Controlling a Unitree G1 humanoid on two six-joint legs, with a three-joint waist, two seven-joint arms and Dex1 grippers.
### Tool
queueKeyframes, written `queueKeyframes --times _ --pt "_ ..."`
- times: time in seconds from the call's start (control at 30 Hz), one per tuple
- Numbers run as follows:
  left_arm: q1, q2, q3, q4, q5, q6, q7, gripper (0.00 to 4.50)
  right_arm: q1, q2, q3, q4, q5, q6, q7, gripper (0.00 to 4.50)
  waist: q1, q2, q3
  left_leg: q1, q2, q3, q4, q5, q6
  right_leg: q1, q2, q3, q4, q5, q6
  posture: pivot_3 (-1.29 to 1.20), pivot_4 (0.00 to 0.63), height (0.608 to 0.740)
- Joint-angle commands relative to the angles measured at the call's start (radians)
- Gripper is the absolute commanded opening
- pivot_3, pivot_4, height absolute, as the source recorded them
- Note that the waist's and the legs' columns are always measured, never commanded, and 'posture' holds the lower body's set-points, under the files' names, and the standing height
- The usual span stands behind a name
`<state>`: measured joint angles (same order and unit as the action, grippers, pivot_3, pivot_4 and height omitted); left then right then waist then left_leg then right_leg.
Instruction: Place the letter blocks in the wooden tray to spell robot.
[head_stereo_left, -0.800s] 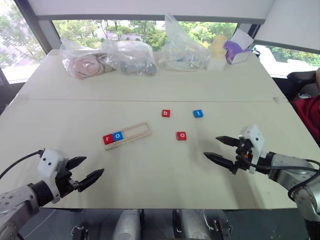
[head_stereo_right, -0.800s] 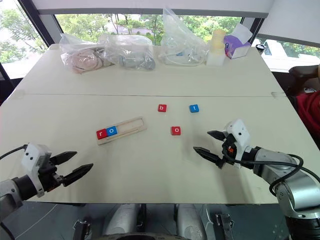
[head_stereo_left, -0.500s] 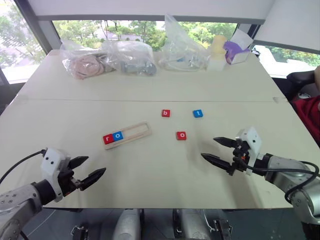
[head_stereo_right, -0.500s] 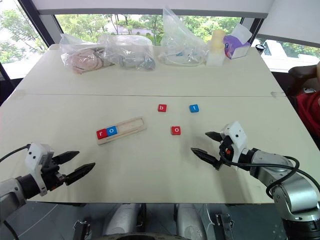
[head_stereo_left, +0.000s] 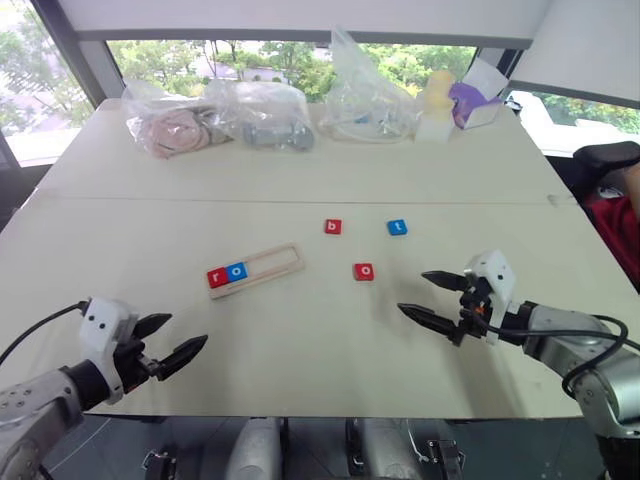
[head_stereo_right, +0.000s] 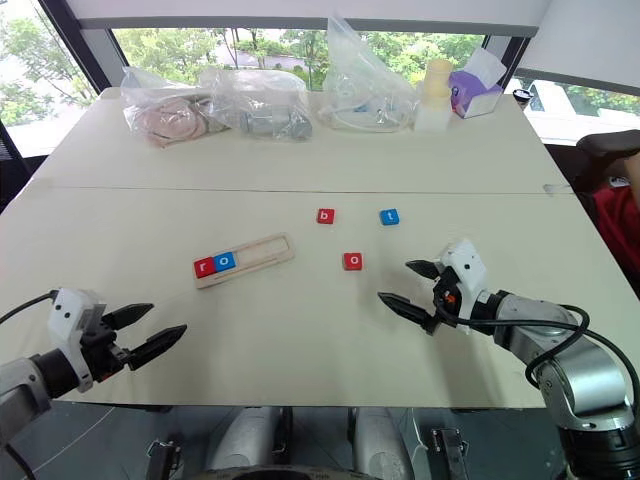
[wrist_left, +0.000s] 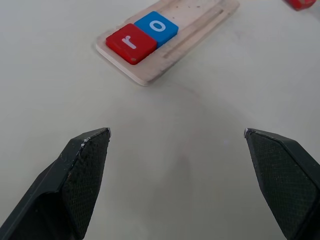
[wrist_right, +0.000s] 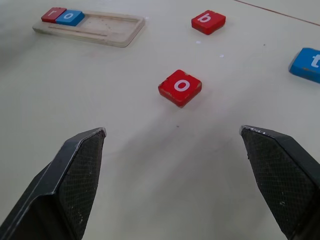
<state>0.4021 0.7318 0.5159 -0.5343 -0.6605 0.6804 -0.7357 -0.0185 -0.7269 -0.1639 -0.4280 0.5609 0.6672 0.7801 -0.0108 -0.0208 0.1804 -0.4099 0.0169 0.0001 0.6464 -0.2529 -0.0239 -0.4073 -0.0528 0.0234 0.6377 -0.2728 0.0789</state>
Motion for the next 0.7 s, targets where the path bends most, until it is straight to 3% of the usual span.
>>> queueKeyframes --times 0.03,0.13,0.3,0.47,0.6,0.7 --pt "-0.030 0.073 0.053 0.039 0.011 -0.035 -0.066 4.50 -0.032 -0.008 -0.007 -0.032 0.039 0.024 0.008 4.45 0.000 0.000 0.000 0.000 0.000 0.000 0.000 0.000 0.000 0.000 0.000 0.000 0.000 0.000 0.000 0.00 0.150 0.735" --pt "-0.094 0.188 -0.007 0.166 0.114 -0.127 -0.159 4.50 -0.076 -0.007 0.017 -0.086 0.095 0.109 -0.006 4.45 0.000 0.001 0.000 0.000 0.000 0.000 0.000 0.000 0.000 0.000 0.000 0.000 0.000 0.000 0.000 0.00 0.150 0.735" --pt "-0.348 0.248 -0.202 0.429 0.197 -0.265 -0.312 4.50 -0.181 0.038 0.127 -0.143 0.118 0.217 -0.071 4.45 0.000 0.003 0.001 0.000 0.000 0.000 0.000 0.000 0.000 -0.001 -0.002 -0.001 0.000 0.001 -0.001 0.00 0.150 0.735" --pt "-0.627 0.195 -0.411 0.717 0.317 -0.379 -0.416 4.50 -0.250 0.083 0.274 -0.180 0.062 0.249 -0.127 4.45 -0.002 0.002 0.000 -0.004 -0.001 0.001 -0.002 0.000 0.000 -0.004 -0.007 -0.004 -0.002 0.001 -0.001 0.00 0.150 0.735" --pt "-0.731 0.132 -0.490 0.843 0.370 -0.442 -0.449 4.50 -0.276 0.124 0.313 -0.186 0.051 0.265 -0.167 4.45 -0.003 0.001 0.000 -0.019 -0.003 0.003 0.000 0.000 0.000 -0.019 -0.008 -0.005 0.002 0.006 0.005 0.00 0.150 0.735" --pt "-0.761 0.101 -0.518 0.887 0.399 -0.480 -0.460 4.50 -0.276 0.143 0.332 -0.206 0.046 0.277 -0.193 4.45 0.001 0.001 0.000 -0.018 -0.003 0.004 0.002 0.000 0.000 -0.021 -0.009 -0.008 0.008 0.006 0.006 0.00 0.150 0.735"
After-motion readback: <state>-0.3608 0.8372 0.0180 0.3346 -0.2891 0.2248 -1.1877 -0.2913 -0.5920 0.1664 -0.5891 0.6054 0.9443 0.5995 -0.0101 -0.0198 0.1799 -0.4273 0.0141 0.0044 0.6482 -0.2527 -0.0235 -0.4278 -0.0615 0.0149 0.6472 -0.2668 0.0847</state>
